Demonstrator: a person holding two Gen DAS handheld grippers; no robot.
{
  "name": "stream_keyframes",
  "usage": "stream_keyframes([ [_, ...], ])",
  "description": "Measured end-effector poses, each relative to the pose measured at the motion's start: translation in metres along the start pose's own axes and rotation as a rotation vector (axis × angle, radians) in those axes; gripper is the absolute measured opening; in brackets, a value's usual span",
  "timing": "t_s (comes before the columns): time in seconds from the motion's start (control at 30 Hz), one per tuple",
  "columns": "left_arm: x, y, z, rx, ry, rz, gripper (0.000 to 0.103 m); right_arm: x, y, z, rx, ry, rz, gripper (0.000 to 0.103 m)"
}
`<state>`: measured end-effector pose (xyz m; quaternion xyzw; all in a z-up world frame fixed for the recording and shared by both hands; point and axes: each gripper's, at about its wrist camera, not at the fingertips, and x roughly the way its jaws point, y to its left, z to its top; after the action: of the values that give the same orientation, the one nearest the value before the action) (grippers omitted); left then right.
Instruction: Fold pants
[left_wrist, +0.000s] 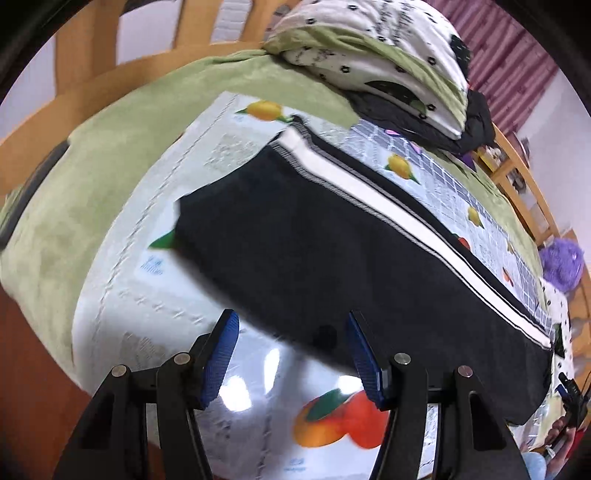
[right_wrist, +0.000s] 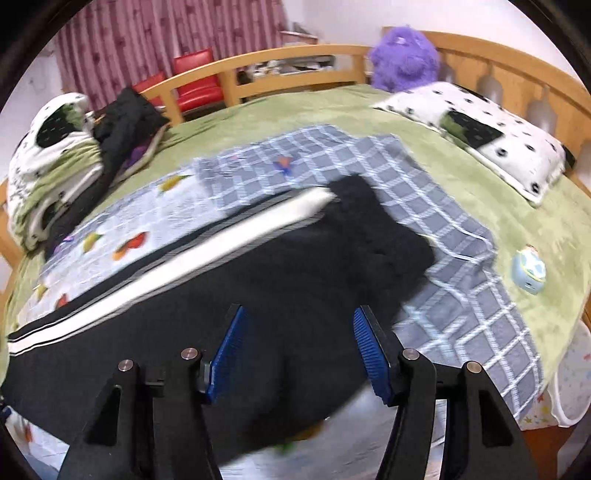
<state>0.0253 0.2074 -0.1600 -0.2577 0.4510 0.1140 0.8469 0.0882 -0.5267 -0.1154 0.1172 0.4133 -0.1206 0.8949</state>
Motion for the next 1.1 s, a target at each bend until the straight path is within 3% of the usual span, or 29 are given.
stream_keyframes([
  [0.17,0.006,0.033,0.002,-0.094,-0.01,-0.044,0.057,-0.016,0.067,0.006,-0.042,-0.035,-0.002,0.059],
  [0.3,0.02,0.048,0.016,-0.169,-0.04,-0.12,0.056,-0.03,0.107,0.005,-0.074,-0.015,0.087,0.051],
  [0.53,0.042,0.059,0.029,-0.298,-0.107,-0.191,0.055,-0.042,0.166,-0.005,-0.123,0.012,0.171,0.051],
  [0.6,0.045,0.063,0.033,-0.354,-0.125,-0.194,0.051,-0.037,0.176,-0.01,-0.106,0.036,0.193,0.051],
  [0.73,0.048,0.066,0.043,-0.398,-0.122,-0.114,0.019,-0.025,0.189,-0.017,-0.098,0.094,0.196,0.051],
  [0.83,0.036,0.054,0.054,-0.346,-0.124,-0.091,0.014,-0.026,0.189,-0.024,-0.099,0.098,0.216,0.051],
  [0.97,-0.009,-0.019,0.07,-0.075,-0.231,0.024,0.013,-0.023,0.188,-0.032,-0.101,0.097,0.231,0.05],
  [1.1,-0.044,-0.092,0.075,0.081,-0.287,-0.012,0.012,-0.021,0.184,-0.036,-0.121,0.103,0.229,0.048],
])
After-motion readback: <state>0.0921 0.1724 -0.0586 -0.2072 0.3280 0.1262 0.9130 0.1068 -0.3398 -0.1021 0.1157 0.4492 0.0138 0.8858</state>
